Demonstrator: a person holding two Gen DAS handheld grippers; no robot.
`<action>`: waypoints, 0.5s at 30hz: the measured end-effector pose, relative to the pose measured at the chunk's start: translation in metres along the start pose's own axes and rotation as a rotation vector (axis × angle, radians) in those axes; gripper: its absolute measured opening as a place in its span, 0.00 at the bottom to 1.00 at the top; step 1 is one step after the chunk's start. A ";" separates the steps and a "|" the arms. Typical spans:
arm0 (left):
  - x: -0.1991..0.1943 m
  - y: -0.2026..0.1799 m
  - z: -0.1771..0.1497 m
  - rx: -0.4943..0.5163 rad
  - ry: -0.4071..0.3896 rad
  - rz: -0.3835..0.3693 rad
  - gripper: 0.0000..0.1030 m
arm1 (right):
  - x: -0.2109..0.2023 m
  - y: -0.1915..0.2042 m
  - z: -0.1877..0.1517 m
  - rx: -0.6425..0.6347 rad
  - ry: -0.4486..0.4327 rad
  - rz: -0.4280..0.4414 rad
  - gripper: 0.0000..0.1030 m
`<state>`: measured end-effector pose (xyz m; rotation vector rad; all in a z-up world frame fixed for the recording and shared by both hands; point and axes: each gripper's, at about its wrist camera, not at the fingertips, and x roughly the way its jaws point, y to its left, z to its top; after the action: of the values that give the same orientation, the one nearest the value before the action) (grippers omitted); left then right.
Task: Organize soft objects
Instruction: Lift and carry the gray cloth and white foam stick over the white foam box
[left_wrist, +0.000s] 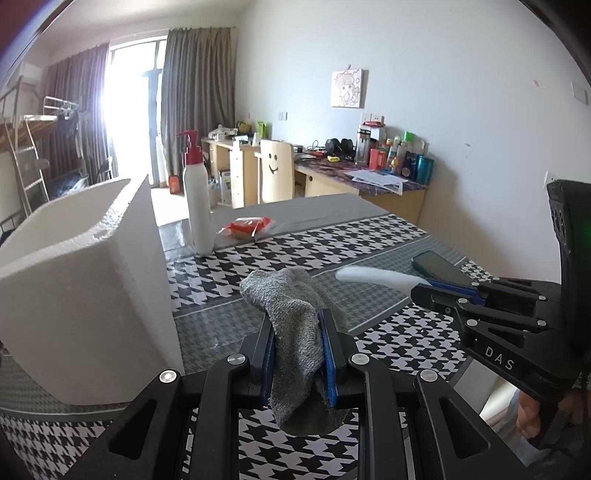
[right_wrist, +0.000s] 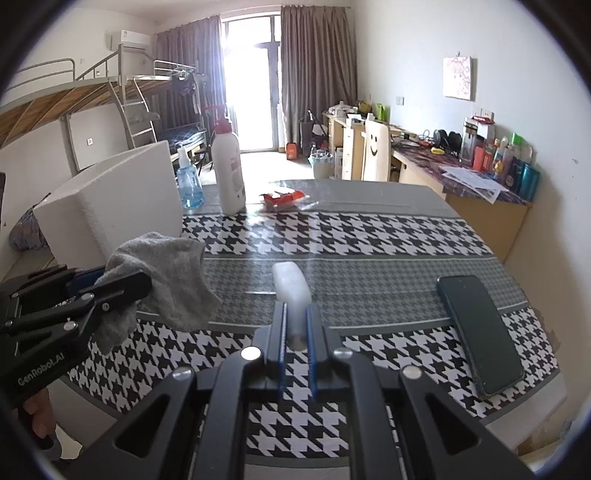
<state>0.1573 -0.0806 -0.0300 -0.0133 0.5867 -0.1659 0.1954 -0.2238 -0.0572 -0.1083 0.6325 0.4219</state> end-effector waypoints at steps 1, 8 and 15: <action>-0.002 0.000 0.001 0.004 -0.005 -0.002 0.22 | -0.002 0.001 0.001 0.000 -0.006 -0.001 0.12; -0.017 0.004 0.006 0.014 -0.042 -0.012 0.22 | -0.012 0.001 0.007 0.005 -0.044 0.002 0.12; -0.027 0.007 0.015 0.025 -0.074 -0.014 0.22 | -0.020 0.003 0.014 0.005 -0.074 0.004 0.12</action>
<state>0.1444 -0.0696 -0.0031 0.0004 0.5111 -0.1857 0.1873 -0.2248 -0.0345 -0.0867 0.5614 0.4266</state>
